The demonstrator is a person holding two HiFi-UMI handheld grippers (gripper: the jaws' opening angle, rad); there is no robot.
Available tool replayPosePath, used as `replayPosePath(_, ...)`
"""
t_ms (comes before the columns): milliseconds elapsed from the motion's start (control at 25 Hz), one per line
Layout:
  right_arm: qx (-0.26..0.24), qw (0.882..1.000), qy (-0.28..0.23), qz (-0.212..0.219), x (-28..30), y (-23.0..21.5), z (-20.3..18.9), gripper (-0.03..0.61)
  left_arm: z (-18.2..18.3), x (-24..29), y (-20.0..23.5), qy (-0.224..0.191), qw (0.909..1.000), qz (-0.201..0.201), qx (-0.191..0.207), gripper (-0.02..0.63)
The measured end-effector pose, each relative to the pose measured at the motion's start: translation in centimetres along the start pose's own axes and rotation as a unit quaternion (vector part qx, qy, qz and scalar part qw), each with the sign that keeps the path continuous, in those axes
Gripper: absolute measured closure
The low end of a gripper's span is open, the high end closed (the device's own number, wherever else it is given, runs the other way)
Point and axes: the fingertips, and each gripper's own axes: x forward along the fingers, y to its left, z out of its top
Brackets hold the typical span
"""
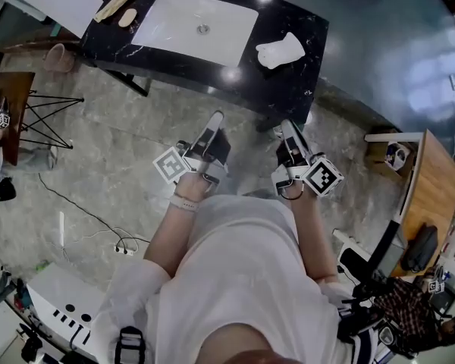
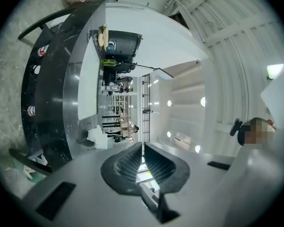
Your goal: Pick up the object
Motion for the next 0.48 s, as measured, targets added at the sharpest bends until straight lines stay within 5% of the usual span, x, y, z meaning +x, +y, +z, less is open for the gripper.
replayPosePath(480,-0.018,0.998,0.055,0.038,4.8,0.3,0.3,0.527,3.0,-0.6,0.2,-0.059,0.9982,0.014,0.008,0.606)
